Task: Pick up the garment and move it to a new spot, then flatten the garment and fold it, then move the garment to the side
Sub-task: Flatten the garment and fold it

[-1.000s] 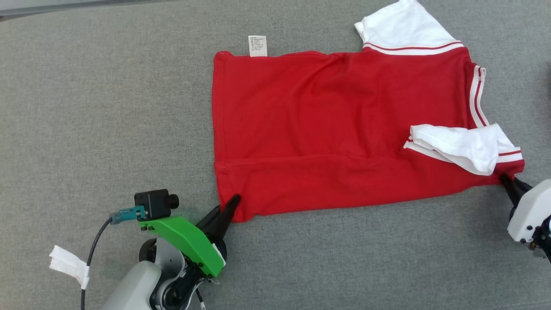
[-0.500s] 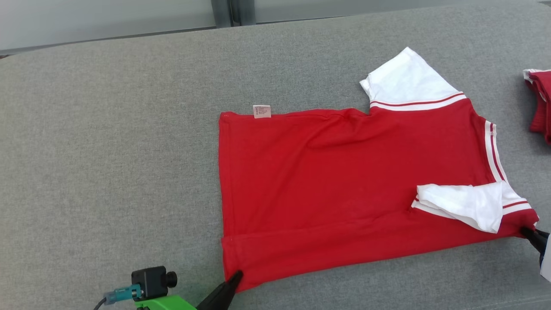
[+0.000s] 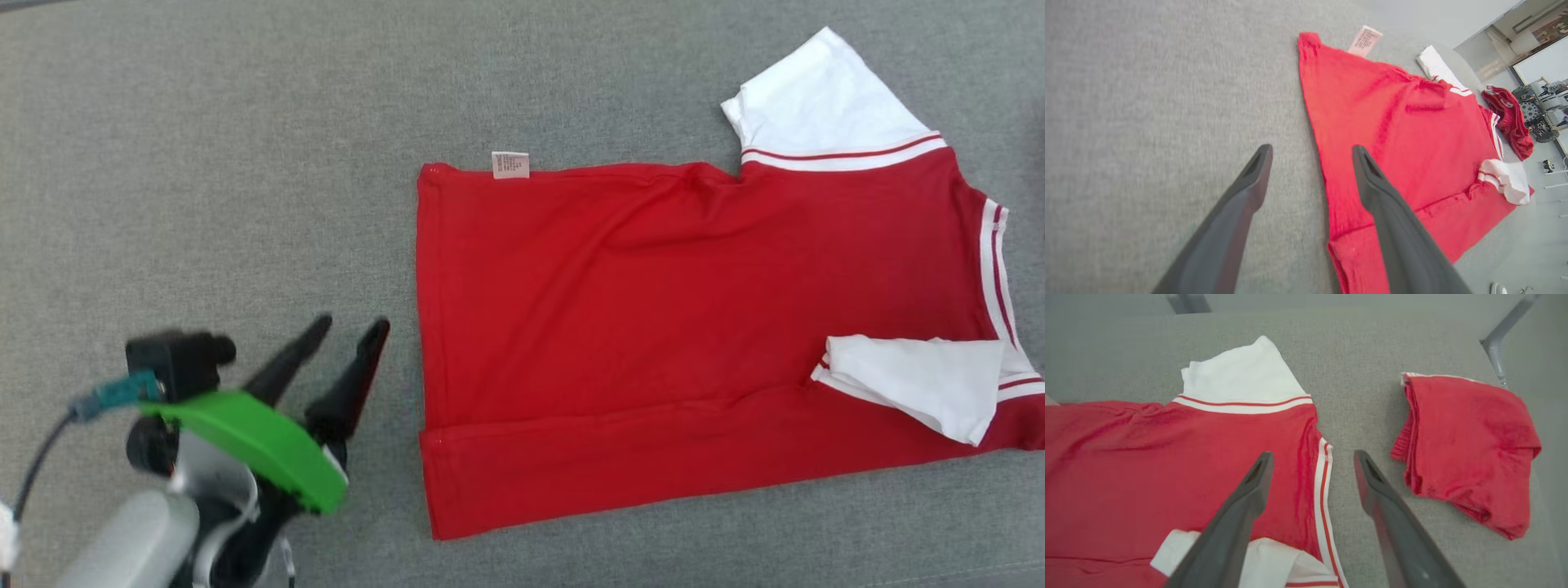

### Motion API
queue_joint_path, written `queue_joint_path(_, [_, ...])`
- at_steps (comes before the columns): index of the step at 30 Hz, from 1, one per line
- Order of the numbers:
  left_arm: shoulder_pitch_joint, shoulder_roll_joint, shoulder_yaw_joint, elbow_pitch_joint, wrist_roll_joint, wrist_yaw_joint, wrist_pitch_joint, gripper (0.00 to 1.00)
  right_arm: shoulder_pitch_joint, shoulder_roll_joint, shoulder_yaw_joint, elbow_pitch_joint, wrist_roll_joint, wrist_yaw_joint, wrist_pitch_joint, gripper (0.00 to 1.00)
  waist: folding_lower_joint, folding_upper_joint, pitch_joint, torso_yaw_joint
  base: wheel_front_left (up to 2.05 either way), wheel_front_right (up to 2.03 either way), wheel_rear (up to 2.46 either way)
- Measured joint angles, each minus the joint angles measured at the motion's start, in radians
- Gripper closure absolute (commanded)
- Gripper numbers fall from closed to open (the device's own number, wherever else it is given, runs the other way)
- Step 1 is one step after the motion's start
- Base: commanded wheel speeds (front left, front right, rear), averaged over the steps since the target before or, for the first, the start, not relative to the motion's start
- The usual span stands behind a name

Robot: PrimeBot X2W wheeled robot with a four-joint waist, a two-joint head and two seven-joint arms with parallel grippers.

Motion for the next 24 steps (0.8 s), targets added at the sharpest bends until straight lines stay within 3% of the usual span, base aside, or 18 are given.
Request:
queue_joint_path(3, [-0.218, -0.01, -0.008, 0.048, 0.037, -0.015, 0.077, 0.0, -0.204, 0.007, 0.046, 0.042, -0.061, 0.0, 0.039, 0.0, 0.0001, 0.0, 0.059, 0.006, 0.0, 0.0, 0.0])
queue_joint_path(7, [-0.461, -0.109, -0.065, 0.215, 0.062, -0.045, 0.151, 0.0, -0.452, 0.042, 0.156, 0.174, -0.168, 0.0, 0.071, 0.0, 0.0002, 0.0, 0.143, 0.023, 0.0, 0.0, 0.0])
queue_joint_path(12, [-0.637, -0.207, -0.112, 0.376, 0.061, -0.097, 0.206, 0.0, -0.645, 0.056, 0.246, 0.353, -0.263, 0.0, 0.073, 0.0, 0.0002, 0.0, 0.233, 0.06, 0.0, 0.0, 0.0])
queue_joint_path(18, [-0.703, -0.278, -0.127, 0.46, 0.046, -0.142, 0.193, 0.0, -0.752, 0.089, 0.284, 0.544, -0.291, 0.0, 0.017, 0.0, 0.0001, 0.0, 0.292, 0.112, 0.0, 0.0, 0.0])
queue_joint_path(24, [-0.722, -0.298, -0.148, 0.487, 0.046, -0.165, 0.188, 0.0, -0.816, 0.086, 0.322, 0.636, -0.291, -0.002, -0.037, 0.0, 0.0, 0.0, 0.309, 0.143, 0.0, 0.0, 0.0])
